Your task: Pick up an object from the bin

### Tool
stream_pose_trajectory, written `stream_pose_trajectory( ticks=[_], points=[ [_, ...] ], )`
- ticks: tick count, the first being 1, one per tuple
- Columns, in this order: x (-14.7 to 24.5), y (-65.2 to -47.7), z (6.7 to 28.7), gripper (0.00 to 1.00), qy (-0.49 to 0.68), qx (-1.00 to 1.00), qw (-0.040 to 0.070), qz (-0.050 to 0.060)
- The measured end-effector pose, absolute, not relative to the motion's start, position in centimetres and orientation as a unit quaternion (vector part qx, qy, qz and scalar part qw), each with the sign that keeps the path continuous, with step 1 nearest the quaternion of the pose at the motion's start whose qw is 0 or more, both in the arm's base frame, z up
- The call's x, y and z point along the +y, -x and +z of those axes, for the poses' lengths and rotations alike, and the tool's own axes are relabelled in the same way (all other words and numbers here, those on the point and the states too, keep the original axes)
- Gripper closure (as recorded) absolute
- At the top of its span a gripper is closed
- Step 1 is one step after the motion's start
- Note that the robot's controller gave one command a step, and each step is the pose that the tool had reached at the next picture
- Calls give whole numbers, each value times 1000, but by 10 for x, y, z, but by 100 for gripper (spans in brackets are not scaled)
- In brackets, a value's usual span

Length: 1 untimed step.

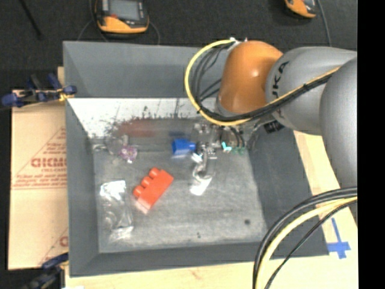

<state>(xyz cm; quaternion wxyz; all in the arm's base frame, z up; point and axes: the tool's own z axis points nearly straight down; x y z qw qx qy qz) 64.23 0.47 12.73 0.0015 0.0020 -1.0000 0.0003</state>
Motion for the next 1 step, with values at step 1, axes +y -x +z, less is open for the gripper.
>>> stream_pose_trajectory(
  ticks=[1],
  points=[
    [34, -642, 72, 0, 28, -1000, -8, -1]
  ],
)
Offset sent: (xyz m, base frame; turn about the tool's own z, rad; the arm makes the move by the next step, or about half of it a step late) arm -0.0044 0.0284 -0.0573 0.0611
